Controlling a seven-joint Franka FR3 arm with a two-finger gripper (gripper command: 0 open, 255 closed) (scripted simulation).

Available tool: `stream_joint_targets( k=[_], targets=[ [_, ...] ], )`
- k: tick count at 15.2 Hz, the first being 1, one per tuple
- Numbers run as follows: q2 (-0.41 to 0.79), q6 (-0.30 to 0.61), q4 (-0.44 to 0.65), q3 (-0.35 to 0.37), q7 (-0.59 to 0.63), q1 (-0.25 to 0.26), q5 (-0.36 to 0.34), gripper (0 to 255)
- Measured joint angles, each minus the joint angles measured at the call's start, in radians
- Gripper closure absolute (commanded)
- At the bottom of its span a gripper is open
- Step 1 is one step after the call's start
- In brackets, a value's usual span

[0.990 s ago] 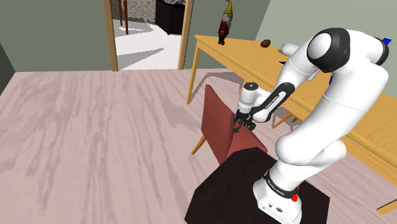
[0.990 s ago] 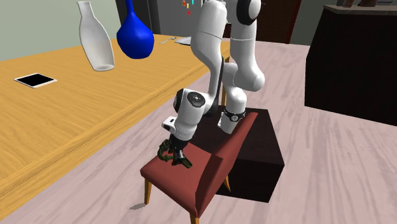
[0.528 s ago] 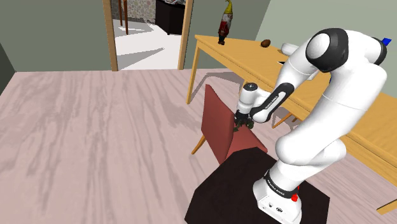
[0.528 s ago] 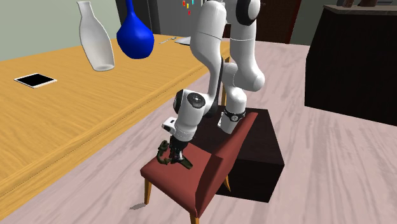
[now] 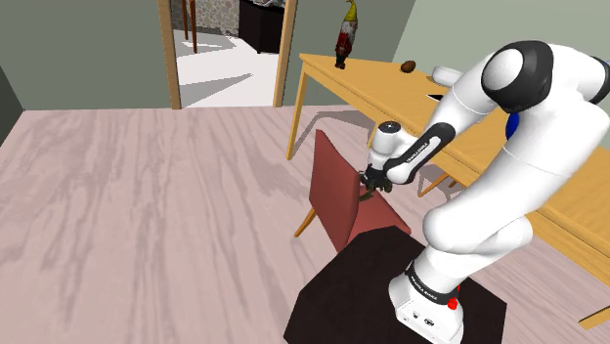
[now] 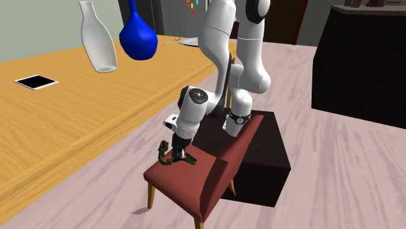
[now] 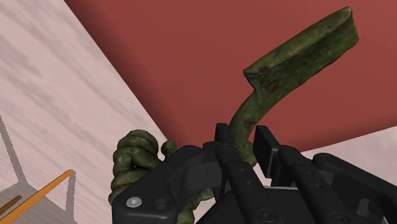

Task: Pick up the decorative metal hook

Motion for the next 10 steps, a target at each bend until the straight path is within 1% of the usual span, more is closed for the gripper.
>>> stream_joint_targets(
  k=[2, 6, 9, 10],
  targets=[
    [-0.035, -0.019, -0.007, 0.003, -0.053, -0.002, 0.055, 255],
    [-0.088, -0.073, -0.022, 0.012, -0.151, 0.012, 0.164, 255],
    [-0.111, -0.108, -0.039, 0.012, -0.226, 0.021, 0.224, 255],
    [-0.111, -0.117, -0.037, 0.013, -0.232, 0.024, 0.239, 255]
  ],
)
